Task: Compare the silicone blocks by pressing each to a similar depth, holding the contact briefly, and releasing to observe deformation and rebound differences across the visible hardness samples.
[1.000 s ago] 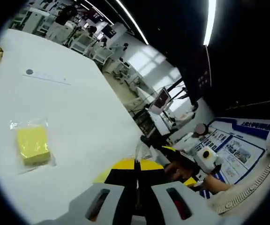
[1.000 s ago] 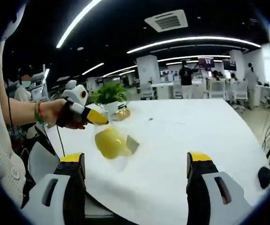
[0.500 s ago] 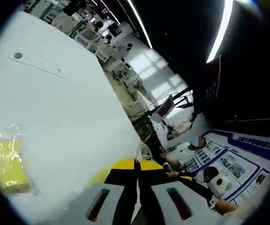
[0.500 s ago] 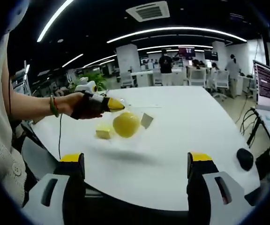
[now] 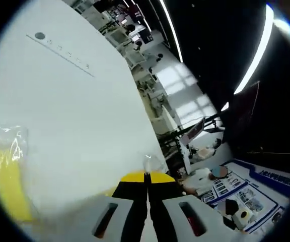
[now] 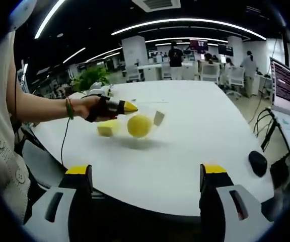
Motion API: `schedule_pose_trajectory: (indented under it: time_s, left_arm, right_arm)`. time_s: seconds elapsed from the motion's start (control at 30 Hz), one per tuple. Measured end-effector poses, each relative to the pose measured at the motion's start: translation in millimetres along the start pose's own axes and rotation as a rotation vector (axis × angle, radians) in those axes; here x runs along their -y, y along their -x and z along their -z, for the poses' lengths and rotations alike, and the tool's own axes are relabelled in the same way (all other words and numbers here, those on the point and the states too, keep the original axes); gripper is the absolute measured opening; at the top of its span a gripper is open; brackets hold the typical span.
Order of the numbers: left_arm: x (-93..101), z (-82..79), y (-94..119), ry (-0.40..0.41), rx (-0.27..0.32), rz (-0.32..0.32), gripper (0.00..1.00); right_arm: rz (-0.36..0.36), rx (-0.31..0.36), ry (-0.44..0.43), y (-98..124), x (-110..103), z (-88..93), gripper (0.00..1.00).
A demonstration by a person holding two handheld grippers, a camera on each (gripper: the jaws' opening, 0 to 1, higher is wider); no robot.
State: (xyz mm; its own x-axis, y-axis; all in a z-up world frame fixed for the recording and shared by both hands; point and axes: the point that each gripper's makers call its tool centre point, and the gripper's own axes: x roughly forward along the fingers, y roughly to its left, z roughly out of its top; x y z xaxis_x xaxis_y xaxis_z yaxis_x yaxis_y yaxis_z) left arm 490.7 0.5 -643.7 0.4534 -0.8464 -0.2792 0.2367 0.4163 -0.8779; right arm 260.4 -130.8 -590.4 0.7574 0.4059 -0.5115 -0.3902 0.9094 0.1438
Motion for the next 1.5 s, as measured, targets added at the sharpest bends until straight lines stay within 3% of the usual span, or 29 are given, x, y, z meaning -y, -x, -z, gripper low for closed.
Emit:
schedule_pose_trajectory:
  time_s: [0.2, 0.43, 0.63, 0.77, 0.87, 1.07, 1.17, 1.27, 1.5]
  left_arm:
    - [-21.4, -9.8, -2.0, 0.016, 0.028, -0.056, 0.0]
    - [-55.2, -17.8, -10.8, -0.004, 0.011, -0.156, 0.0]
    - [-69.1, -21.1, -19.1, -0.018, 0.0, -0.206, 0.0]
    - [-89.9, -17.7, -17.2, -0.09, -0.043, -0.312, 0.0]
    - [-90.3, -20.0, -19.3, -0.066, -0.039, -0.294, 0.0]
    - [-95.2, -23.3, -19.1, -0.108, -0.048, -0.312, 0.01]
    - [-99.0, -24.6, -14.2, -0.235, -0.059, -0.35, 0.07]
    - [-96.2, -24.3, -10.3, -0.294, -0.072, -0.372, 0.11]
    - [-74.7, -10.7, 5.8, -0.547, -0.141, -0.399, 0.3]
  right_arm:
    - [-0.022, -0.026, -0.008, -10.4, -0.6, 2.5, 0.82]
    - [-0.02, -0.062, -0.003, -14.4, 7.9, 6.7, 0.82]
    - [-0.028, -0.086, -0.001, -24.0, 13.1, 6.6, 0.82]
    - [-0.041, -0.085, 0.002, -30.9, 14.4, 2.8, 0.81]
    - [-0.051, -0.088, 0.003, -35.2, 13.2, 2.8, 0.81]
    - [-0.073, -0.087, 0.006, -41.0, 6.3, 3.5, 0.8]
    - [-0.078, -0.076, 0.003, -41.8, 3.2, 1.4, 0.8]
    - [-0.081, -0.077, 0.011, -40.9, 0.3, 2.3, 0.8]
    - [-0.087, -0.069, 0.014, -34.0, -8.2, 3.9, 0.79]
